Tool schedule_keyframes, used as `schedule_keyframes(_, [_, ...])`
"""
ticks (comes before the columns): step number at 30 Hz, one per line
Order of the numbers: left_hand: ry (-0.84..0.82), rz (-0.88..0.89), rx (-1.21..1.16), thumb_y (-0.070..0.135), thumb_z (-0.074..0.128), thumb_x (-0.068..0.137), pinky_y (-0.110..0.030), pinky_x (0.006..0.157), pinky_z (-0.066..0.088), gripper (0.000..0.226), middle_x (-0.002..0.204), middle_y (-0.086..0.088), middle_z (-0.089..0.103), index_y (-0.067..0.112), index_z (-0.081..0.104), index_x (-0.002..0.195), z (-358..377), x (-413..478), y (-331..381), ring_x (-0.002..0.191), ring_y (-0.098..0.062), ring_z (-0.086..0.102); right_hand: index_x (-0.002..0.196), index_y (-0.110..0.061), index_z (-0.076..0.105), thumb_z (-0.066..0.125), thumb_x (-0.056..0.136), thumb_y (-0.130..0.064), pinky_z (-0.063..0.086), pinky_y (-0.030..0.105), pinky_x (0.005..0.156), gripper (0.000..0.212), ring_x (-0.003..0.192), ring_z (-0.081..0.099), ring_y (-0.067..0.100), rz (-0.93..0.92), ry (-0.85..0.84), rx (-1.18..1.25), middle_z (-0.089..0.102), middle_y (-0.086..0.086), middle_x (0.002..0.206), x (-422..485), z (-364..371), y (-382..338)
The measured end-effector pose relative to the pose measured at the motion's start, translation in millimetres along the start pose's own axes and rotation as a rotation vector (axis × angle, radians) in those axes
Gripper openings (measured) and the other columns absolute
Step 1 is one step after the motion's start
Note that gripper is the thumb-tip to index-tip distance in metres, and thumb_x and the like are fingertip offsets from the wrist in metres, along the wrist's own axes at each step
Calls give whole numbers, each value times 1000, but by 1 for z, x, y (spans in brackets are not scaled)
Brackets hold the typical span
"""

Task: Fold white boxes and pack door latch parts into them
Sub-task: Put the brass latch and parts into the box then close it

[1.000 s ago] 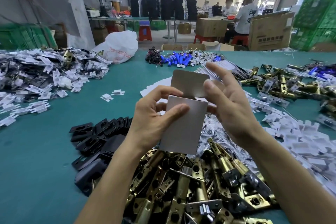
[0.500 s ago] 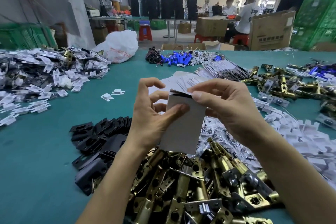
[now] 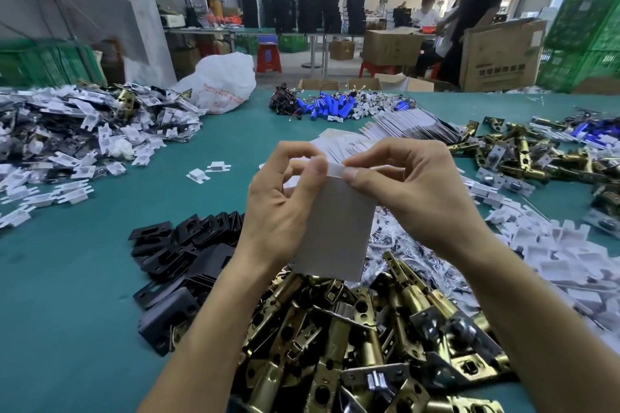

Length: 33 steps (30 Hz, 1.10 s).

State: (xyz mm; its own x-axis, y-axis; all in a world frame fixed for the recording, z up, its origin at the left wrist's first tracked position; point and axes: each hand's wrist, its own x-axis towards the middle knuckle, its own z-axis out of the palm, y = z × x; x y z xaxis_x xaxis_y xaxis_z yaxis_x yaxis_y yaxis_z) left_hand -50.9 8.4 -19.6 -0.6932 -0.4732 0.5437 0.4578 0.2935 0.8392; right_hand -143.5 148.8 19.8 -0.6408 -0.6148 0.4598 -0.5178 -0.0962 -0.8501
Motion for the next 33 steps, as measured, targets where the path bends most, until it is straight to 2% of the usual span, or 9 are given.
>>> schedule_keyframes(3, [16, -23, -24, 34, 59, 94, -26, 56, 50, 8, 77, 4, 66, 37, 64, 88, 1, 2, 2, 65, -9, 59, 85, -15, 76, 73, 86, -9, 57, 41, 69, 7, 79, 72, 30, -28, -32, -61, 74, 4, 81, -1, 0, -1])
schedule_keyframes(10, [0, -36, -84, 35, 54, 95, -38, 65, 58, 23, 104, -6, 73, 36, 69, 78, -2, 1, 0, 89, -23, 68, 97, -23, 74, 76, 83, -11, 56, 61, 73, 18, 86, 71, 35, 12, -153, -12, 75, 7, 96, -9, -8, 12])
schedule_keyframes(13, [-50, -65, -77, 43, 68, 87, -40, 66, 59, 8, 107, -4, 73, 37, 67, 82, -3, 1, -3, 88, -20, 70, 97, -20, 74, 74, 85, -9, 54, 64, 77, 16, 90, 70, 41, 19, -158, 20, 75, 10, 98, -8, -9, 20])
schedule_keyframes(15, [-120, -136, -39, 46, 76, 74, -39, 61, 61, 27, 107, -4, 72, 41, 61, 96, -6, -1, -7, 82, -20, 74, 97, -21, 75, 74, 84, -9, 56, 61, 81, 17, 92, 70, 41, 6, -138, 65, 75, 8, 98, -9, -6, 24])
schedule_keyframes(18, [-249, -348, 62, 41, 86, 64, -37, 65, 61, 64, 107, -7, 71, 47, 49, 115, -10, -3, -12, 84, -23, 75, 99, -19, 72, 72, 77, -17, 63, 41, 73, 22, 89, 73, 27, 38, -12, 189, 74, 5, 100, -10, -7, 30])
schedule_keyframes(22, [-327, -436, 84, 32, 81, 71, -34, 52, 58, 50, 82, 3, 73, 21, 57, 113, -8, -3, -9, 64, -23, 73, 95, -19, 72, 73, 71, -20, 59, 28, 65, 25, 85, 72, 16, 137, 175, 362, 69, 12, 101, -4, -13, 34])
schedule_keyframes(25, [-187, -446, 39, 28, 84, 72, -32, 46, 54, 47, 83, -7, 74, 14, 59, 110, -8, -1, -10, 61, -32, 72, 102, -23, 70, 73, 72, -25, 59, 30, 73, 30, 92, 72, 17, 182, 75, 366, 67, 9, 110, 3, -13, 30])
schedule_keyframes(28, [63, -533, -45, 19, 82, 83, -28, 47, 55, 41, 79, -11, 76, 9, 57, 114, -17, 12, -22, 58, -26, 72, 119, -37, 61, 70, 87, -26, 60, 38, 84, 35, 98, 70, 20, 292, -55, 114, 63, 2, 118, 15, -19, 31])
schedule_keyframes(33, [400, -710, -61, 16, 69, 94, -22, 39, 52, 18, 54, -9, 69, 4, 57, 99, -67, 59, -59, 43, -14, 64, 114, -16, 64, 64, 94, -16, 56, 35, 74, 20, 78, 69, 19, 458, -139, -110, 71, 12, 104, 29, -40, 55])
